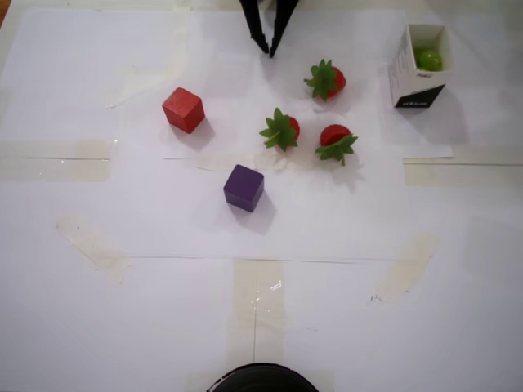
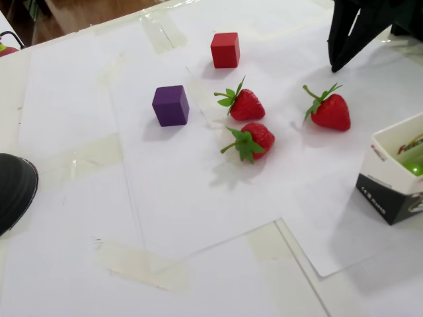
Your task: Pick up the grapes and place them in the box.
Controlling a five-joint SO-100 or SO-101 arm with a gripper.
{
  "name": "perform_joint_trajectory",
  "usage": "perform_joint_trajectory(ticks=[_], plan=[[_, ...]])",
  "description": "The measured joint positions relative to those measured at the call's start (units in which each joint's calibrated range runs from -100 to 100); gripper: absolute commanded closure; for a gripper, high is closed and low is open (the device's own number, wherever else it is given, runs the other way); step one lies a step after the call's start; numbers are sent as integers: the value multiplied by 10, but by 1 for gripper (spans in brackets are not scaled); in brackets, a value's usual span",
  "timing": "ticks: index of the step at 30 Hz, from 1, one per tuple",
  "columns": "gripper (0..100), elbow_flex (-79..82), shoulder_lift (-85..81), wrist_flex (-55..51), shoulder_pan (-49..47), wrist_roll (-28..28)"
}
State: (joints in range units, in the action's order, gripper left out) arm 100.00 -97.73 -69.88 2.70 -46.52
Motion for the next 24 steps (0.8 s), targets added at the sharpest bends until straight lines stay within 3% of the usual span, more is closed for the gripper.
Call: perform_joint_trajectory(ticks=[24], plan=[[100,0,-3,-15,-52,0]])
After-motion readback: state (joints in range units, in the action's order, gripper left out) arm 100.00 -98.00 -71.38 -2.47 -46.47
